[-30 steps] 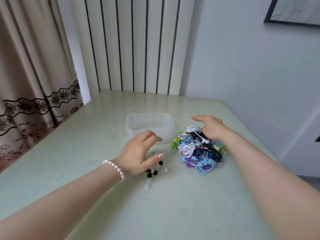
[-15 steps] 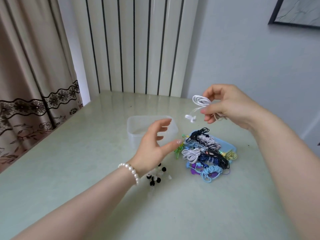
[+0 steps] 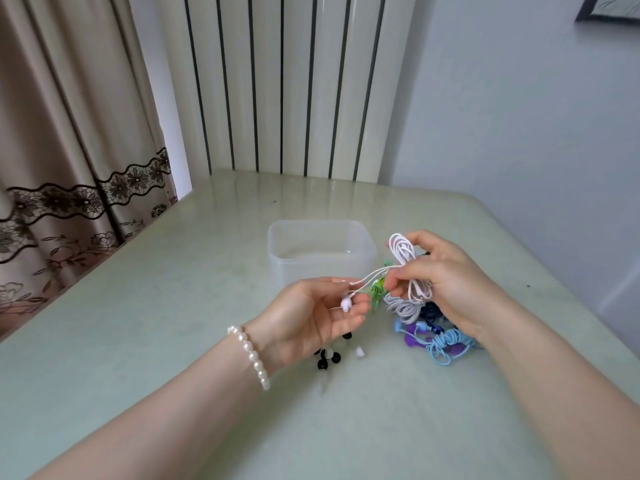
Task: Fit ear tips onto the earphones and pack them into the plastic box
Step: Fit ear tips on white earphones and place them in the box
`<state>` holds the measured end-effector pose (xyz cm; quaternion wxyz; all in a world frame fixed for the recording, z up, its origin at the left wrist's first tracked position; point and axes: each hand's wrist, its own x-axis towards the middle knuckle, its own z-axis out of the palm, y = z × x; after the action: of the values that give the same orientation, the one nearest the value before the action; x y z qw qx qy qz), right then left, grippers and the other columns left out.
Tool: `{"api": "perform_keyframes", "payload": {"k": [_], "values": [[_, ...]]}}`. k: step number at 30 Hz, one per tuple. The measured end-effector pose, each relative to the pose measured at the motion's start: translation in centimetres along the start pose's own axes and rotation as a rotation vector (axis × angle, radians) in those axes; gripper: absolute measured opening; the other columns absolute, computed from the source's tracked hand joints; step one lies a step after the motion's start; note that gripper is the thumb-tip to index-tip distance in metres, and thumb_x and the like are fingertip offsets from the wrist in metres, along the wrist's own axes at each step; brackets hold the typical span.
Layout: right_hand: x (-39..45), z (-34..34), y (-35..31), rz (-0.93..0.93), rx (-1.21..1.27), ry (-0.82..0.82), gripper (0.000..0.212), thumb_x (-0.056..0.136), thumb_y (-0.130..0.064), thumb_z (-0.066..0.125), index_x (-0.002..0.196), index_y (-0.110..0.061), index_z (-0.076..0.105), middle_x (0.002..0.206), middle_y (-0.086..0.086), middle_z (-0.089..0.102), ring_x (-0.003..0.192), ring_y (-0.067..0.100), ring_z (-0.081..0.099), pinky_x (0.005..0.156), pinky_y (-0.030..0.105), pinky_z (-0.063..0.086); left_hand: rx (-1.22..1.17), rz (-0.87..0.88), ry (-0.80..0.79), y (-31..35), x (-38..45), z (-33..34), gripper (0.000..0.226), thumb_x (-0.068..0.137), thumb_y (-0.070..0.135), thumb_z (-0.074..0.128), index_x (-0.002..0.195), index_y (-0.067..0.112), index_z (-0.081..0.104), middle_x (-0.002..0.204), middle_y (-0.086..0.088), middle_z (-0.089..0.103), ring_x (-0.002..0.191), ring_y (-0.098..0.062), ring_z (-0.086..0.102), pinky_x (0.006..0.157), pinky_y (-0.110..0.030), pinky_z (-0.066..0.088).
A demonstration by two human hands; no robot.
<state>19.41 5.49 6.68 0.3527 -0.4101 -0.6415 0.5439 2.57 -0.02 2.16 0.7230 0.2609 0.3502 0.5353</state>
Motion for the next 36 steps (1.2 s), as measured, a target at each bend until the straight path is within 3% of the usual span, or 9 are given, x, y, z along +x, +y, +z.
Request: {"api": "perform_keyframes", "payload": {"k": [6,12,20,22,24,26,31,33,36], "values": [[-0.9,0.7,1.7,0.126,-0.005,-0.289,0.042,0.063,-0.024,0.069,0.102,-0.011,0.06,0.061,0.009,0.058,0.053,0.024,0.055,0.053,0.026,0.043,0.19,0.151,0.029,0.1,-0.3,-0.7,0.019,0.085,-0.005,0.051,0.1,-0.003,0.062,0.078,-0.012,0.071,0.067,-0.015,0.07,0.067,-0.023,0.057],[-1.0,2.5,3.1,-0.144,-0.14,-0.11,0.026,0.069,-0.026,0.068,0.091,-0.012,0.072,0.052,0.009,0.052,0.029,0.004,0.039,0.037,0.018,0.029,0.323,0.152,0.033,-0.6,-0.8,-0.5,0.041,0.073,-0.011,0.062,0.112,-0.001,0.054,0.088,-0.019,0.071,0.085,-0.029,0.069,0.076,-0.029,0.057],[-1.3,2.4,5.0,-0.211,-0.293,-0.132,0.016,0.072,-0.013,0.074,0.085,-0.023,0.075,0.08,-0.006,0.074,0.079,0.011,0.069,0.084,0.031,0.053,0.543,0.102,0.005,-1.2,-1.1,-0.1,0.041,0.075,-0.021,0.058,0.107,0.005,0.058,0.085,-0.013,0.07,0.069,-0.015,0.067,0.062,-0.021,0.053],[-1.4,2.3,5.0,-0.231,-0.254,-0.1,0.015,0.068,-0.022,0.075,0.083,-0.019,0.076,0.076,0.004,0.074,0.075,0.024,0.069,0.08,0.038,0.054,0.527,0.088,0.006,-1.1,-1.2,-0.1,0.044,0.075,-0.024,0.054,0.108,0.006,0.056,0.08,-0.01,0.069,0.065,-0.013,0.066,0.059,-0.019,0.051],[-1.4,2.0,4.6,-0.242,-0.206,-0.075,0.017,0.066,-0.021,0.074,0.083,-0.017,0.075,0.066,0.01,0.069,0.059,0.018,0.065,0.063,0.024,0.052,0.529,0.109,0.007,-0.9,-1.2,0.0,0.045,0.076,-0.023,0.055,0.111,0.005,0.055,0.082,-0.011,0.07,0.067,-0.014,0.065,0.063,-0.021,0.053],[-1.5,1.8,4.2,-0.243,-0.214,-0.093,0.013,0.071,-0.011,0.073,0.083,-0.015,0.073,0.048,0.003,0.056,0.041,0.008,0.049,0.048,0.011,0.037,0.582,0.174,0.051,-1.0,-1.1,0.0,0.043,0.076,-0.017,0.06,0.111,0.007,0.054,0.085,-0.008,0.072,0.071,-0.016,0.066,0.068,-0.024,0.054],[-1.0,1.0,4.5,-0.187,-0.239,-0.018,0.007,0.079,-0.012,0.067,0.072,-0.013,0.068,0.038,-0.003,0.048,0.033,0.009,0.033,0.039,0.016,0.028,0.619,0.29,0.151,-2.0,-0.9,0.5,0.035,0.075,-0.006,0.068,0.102,0.012,0.055,0.084,-0.004,0.072,0.078,-0.02,0.071,0.069,-0.031,0.057],[-0.9,0.7,4.5,-0.158,-0.136,0.081,0.01,0.083,-0.013,0.063,0.073,-0.012,0.065,0.046,0.001,0.054,0.03,0.007,0.029,0.035,0.014,0.026,0.799,0.366,0.196,-2.5,-0.7,0.3,0.032,0.076,0.004,0.072,0.101,0.017,0.057,0.089,-0.001,0.07,0.078,-0.015,0.069,0.072,-0.035,0.056],[-0.7,0.3,4.3,-0.148,-0.004,0.188,0.011,0.087,-0.014,0.058,0.077,-0.01,0.061,0.051,-0.001,0.059,0.031,0.007,0.025,0.033,0.014,0.023,1.303,0.554,0.279,-2.8,-0.5,-0.5,0.021,0.078,0.02,0.072,0.098,0.022,0.065,0.091,0.007,0.063,0.076,-0.003,0.056,0.071,-0.009,0.042]]}}
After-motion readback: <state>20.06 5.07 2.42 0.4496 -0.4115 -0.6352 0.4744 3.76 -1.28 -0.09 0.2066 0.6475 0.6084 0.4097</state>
